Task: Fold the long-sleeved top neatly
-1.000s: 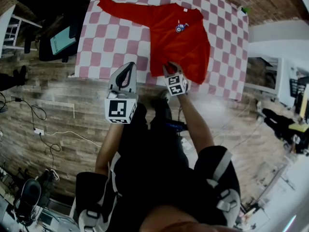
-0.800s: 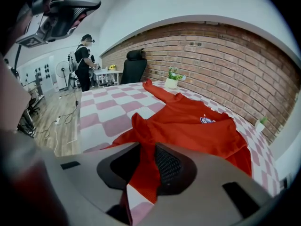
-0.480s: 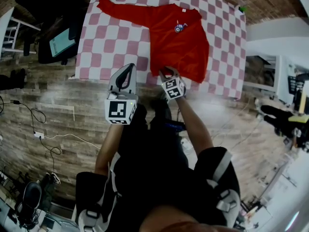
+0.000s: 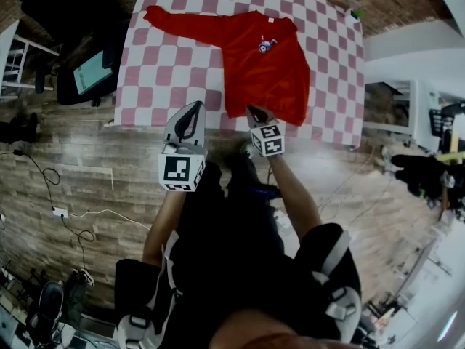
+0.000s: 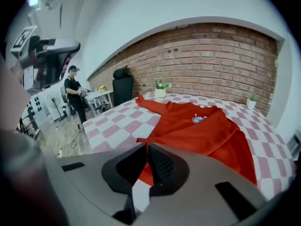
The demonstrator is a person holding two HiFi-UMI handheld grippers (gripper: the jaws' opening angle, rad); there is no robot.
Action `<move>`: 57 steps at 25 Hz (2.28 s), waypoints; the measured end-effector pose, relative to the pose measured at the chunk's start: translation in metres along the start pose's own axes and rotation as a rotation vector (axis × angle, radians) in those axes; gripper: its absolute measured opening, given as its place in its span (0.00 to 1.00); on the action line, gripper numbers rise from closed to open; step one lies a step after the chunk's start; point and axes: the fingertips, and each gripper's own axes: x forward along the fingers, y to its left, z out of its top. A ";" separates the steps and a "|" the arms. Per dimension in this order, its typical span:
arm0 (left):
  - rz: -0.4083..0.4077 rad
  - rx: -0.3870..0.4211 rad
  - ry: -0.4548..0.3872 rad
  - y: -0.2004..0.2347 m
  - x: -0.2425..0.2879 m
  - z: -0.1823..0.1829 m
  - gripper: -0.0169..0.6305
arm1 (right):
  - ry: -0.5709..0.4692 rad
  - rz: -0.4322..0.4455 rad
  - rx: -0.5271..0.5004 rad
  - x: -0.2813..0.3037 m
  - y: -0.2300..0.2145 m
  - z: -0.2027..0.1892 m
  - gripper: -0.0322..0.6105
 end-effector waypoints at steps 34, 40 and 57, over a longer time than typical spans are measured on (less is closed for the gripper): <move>0.328 -0.013 -0.047 0.088 0.052 0.051 0.04 | -0.405 0.197 0.003 -0.032 -0.014 0.261 0.06; 0.331 -0.038 -0.037 0.162 0.078 0.057 0.04 | -0.420 0.194 -0.002 0.002 0.012 0.310 0.06; 0.297 -0.125 0.071 0.328 0.175 -0.001 0.04 | -0.390 0.123 0.003 0.092 0.051 0.377 0.06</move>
